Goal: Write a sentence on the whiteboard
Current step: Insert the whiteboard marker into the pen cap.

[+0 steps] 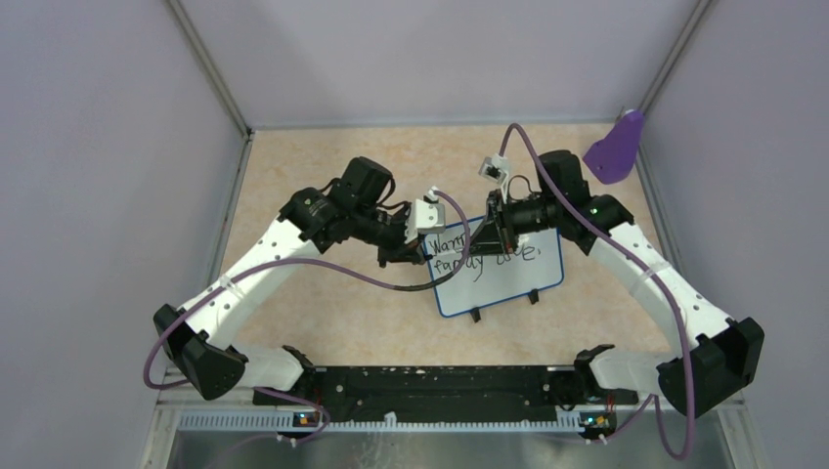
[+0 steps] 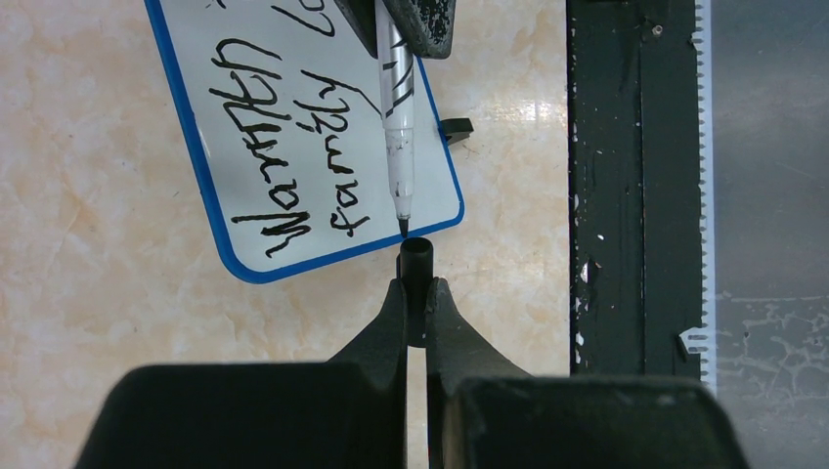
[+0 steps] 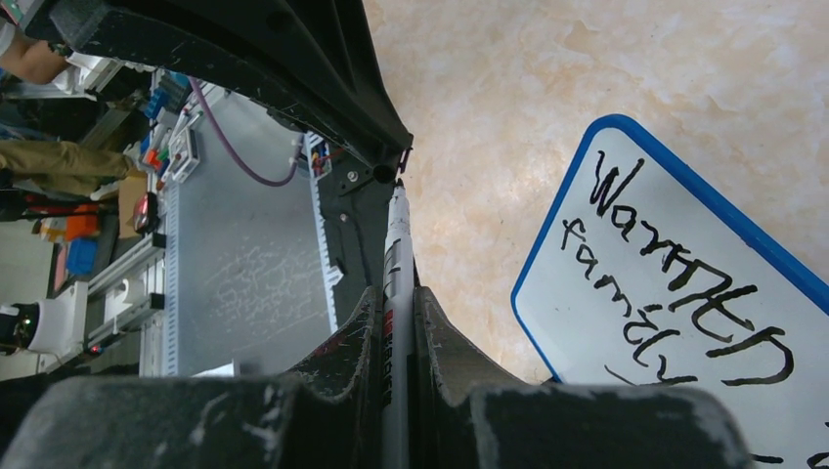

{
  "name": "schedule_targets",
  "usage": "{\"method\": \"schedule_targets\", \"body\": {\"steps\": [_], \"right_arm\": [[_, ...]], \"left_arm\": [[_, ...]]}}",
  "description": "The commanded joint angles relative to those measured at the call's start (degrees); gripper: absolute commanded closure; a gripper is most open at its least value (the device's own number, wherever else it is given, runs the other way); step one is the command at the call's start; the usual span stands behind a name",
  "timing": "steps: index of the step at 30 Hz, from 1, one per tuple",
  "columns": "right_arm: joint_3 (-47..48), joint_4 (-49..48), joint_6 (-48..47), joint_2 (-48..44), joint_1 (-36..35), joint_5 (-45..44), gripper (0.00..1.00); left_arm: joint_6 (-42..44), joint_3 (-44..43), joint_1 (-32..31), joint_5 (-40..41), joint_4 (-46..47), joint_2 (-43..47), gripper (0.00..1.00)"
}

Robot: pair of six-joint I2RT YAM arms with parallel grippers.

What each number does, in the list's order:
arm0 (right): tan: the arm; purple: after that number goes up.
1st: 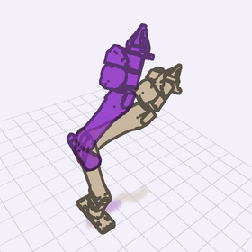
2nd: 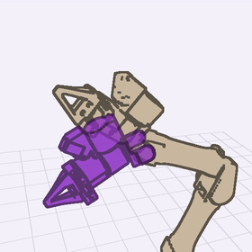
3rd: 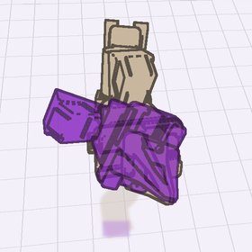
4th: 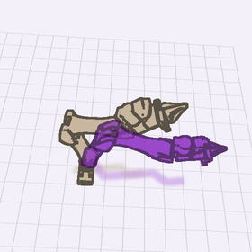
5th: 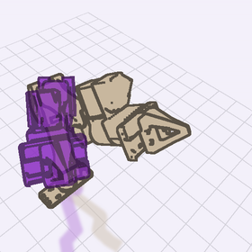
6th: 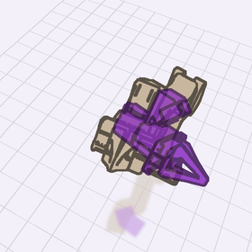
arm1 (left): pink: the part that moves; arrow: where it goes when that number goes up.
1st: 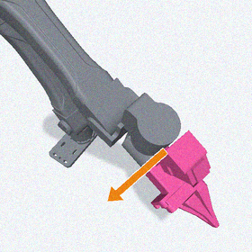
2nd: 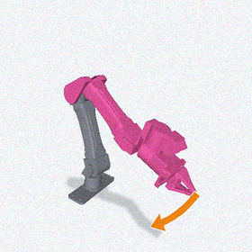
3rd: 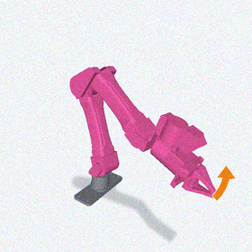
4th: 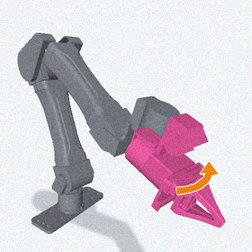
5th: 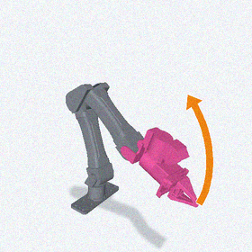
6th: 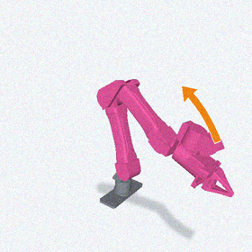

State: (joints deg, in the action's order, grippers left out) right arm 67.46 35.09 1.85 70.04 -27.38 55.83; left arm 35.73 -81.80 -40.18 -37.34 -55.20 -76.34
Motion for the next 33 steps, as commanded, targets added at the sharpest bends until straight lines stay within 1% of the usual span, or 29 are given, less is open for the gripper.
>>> {"method": "schedule_targets", "body": {"steps": [1, 7, 13, 17, 33], "right_arm": [[1.21, -0.20, -1.52, 0.27, -0.73, -0.74, 1.00], [1.77, -0.01, -1.50, 0.48, -1.01, -0.95, 1.00], [2.04, 0.69, -1.52, -0.33, -1.03, -1.60, 1.00], [2.10, 0.88, -3.33, -0.60, -1.02, -0.53, 1.00], [2.41, 0.31, -3.07, -0.04, -2.22, -0.12, 1.00]], "left_arm": [[-0.49, -0.25, -0.62, 0.24, 1.93, 0.81, 1.00], [-0.19, -0.91, -1.32, 1.51, 1.54, -0.17, 1.00], [0.18, 0.46, -1.37, 3.77, 0.43, -0.01, 1.00], [0.22, 1.02, -1.34, 5.11, 0.24, 0.26, 1.00], [-0.25, -0.37, -2.27, 3.86, -0.38, -1.36, 1.00]]}}
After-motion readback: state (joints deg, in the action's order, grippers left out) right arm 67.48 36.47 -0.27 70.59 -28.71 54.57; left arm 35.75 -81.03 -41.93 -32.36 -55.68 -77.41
